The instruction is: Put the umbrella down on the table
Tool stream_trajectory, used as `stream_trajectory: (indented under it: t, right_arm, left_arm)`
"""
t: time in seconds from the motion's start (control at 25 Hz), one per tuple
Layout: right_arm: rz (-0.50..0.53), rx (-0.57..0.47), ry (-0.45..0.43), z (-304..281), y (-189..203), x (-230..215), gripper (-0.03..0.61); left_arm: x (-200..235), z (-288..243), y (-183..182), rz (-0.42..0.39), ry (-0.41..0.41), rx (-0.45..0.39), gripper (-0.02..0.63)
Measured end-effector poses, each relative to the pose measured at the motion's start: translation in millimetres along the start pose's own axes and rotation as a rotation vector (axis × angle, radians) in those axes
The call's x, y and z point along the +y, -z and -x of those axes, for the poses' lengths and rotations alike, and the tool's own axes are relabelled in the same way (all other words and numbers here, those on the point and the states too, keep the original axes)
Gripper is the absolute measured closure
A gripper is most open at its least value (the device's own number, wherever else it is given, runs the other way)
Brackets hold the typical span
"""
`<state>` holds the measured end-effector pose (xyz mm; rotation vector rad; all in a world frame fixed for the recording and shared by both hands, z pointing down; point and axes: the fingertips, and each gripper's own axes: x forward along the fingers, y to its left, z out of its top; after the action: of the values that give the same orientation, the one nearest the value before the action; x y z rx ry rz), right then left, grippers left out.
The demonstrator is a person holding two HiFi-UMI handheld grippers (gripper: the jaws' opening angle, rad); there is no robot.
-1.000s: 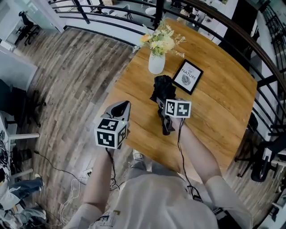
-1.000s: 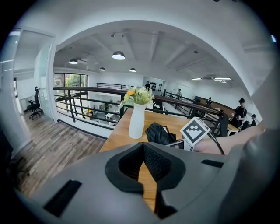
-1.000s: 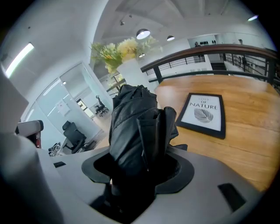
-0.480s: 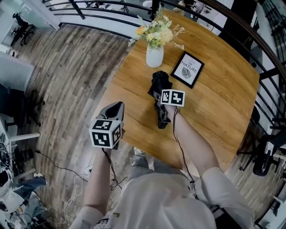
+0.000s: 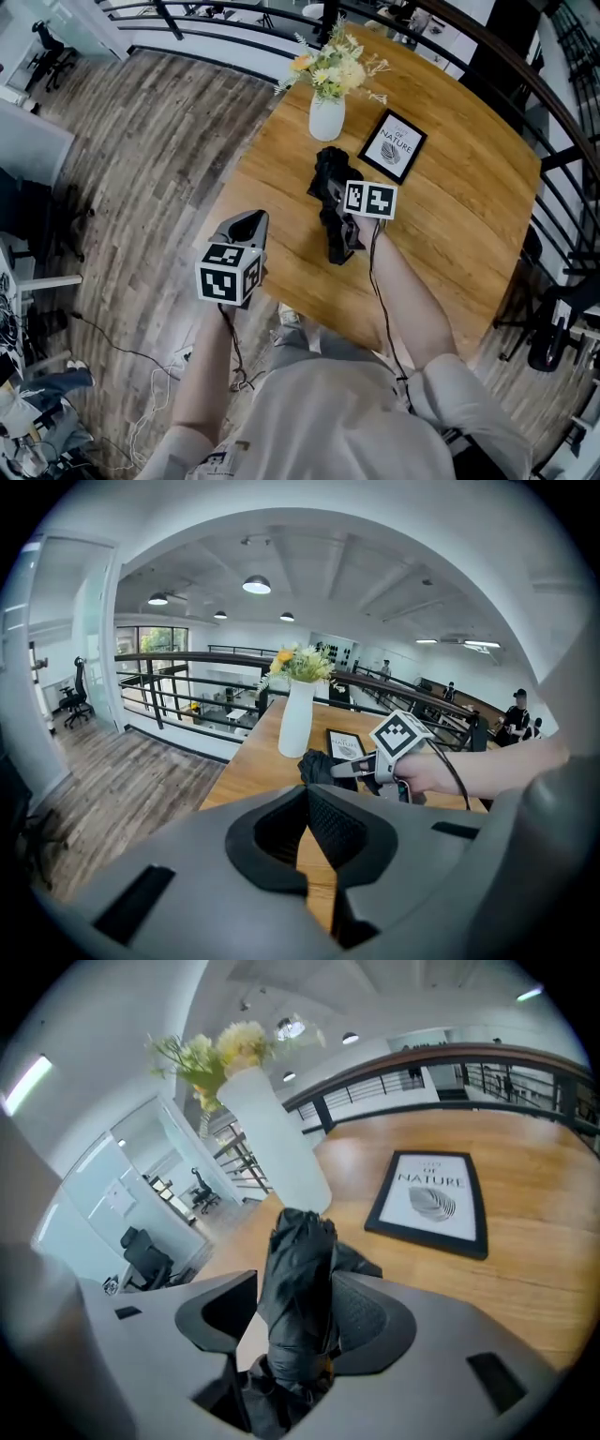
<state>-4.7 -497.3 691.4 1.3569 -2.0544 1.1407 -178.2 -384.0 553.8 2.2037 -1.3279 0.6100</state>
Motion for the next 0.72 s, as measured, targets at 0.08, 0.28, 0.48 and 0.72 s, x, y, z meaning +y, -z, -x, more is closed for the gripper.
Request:
stream_trajectory:
  t: [0.08, 0.28, 0.48, 0.72]
  right_arm:
    - [0.032, -0.057, -0.025, 24, -17, 11, 0.33]
    - [0.188, -0.199, -0.121, 92, -58, 57, 0.364]
    - [0.313, -0.335, -0.192, 167, -91, 101, 0.432]
    - [0.449, -0.457, -0.254, 260, -101, 152, 0.489]
  left_arm:
    - [-4, 8, -11, -0.014, 0.0, -0.023, 0.597]
    - [-21, 27, -48, -0.068, 0.011, -0.097, 0.597]
    - [-35, 56, -90, -0.123, 0.005, -0.191, 0.597]
    - [-47, 106, -132, -0.172, -0.009, -0.303, 0.597]
